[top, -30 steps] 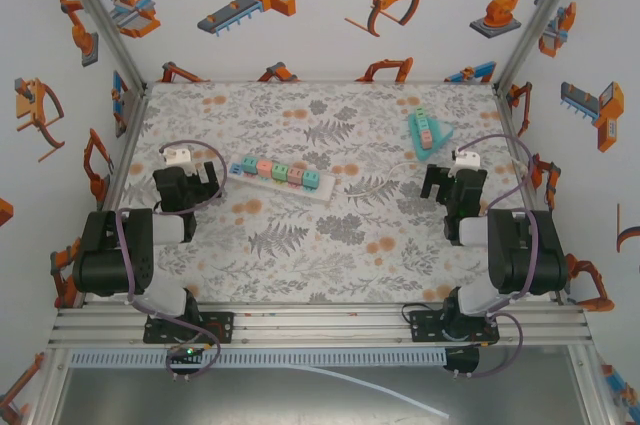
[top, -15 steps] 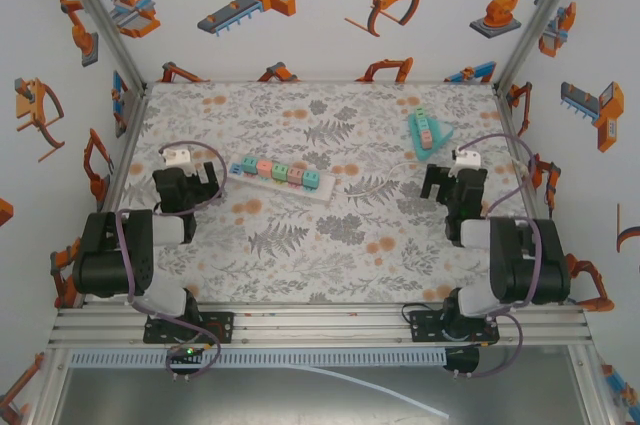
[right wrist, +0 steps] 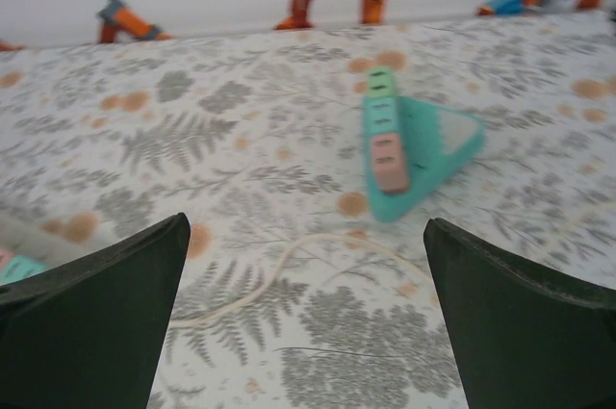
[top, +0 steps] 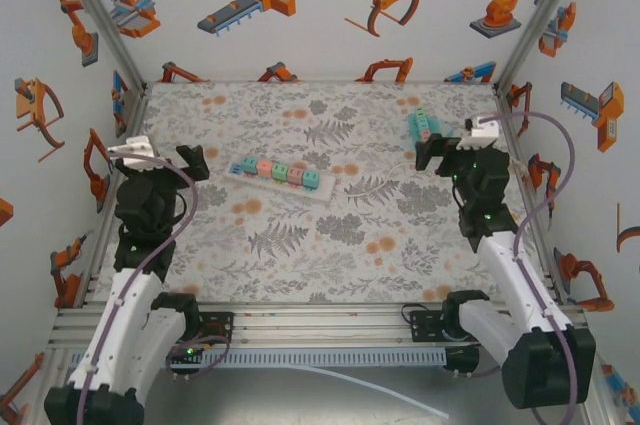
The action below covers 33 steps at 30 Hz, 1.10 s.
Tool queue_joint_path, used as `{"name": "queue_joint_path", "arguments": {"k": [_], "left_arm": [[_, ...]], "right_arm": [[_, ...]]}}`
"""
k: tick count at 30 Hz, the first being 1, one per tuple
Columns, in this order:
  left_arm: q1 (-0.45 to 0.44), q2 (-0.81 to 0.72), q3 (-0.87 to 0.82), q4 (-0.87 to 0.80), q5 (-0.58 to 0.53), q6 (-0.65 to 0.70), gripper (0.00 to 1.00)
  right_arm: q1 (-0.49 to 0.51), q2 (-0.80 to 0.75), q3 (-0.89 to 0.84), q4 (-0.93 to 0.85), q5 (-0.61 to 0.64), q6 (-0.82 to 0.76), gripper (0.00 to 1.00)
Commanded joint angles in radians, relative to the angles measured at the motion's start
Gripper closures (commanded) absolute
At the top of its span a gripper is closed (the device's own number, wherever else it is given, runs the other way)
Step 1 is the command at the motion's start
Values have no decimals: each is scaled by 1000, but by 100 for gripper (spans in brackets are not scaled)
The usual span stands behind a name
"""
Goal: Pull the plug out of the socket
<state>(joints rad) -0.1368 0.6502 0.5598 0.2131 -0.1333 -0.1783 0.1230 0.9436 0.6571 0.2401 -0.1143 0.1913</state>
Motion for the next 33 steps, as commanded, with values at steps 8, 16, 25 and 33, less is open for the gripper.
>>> {"name": "queue_joint_path", "arguments": {"k": [8,16,25,33], "left_arm": [[-126,36,265,-544,590,239,3],[-189,88,301,-784,807,826,3],[-188,143,213,-699,866,893,3],[-175,118,200,-697,882,905,3]], "right_arm": [[338,396,462,-313,-112,-344,1],[489,781,795,-568,-116,-575,1],[589,1022,911,-596,-68,-655,1],[608,1148,946,-571,-94,-617,1]]}}
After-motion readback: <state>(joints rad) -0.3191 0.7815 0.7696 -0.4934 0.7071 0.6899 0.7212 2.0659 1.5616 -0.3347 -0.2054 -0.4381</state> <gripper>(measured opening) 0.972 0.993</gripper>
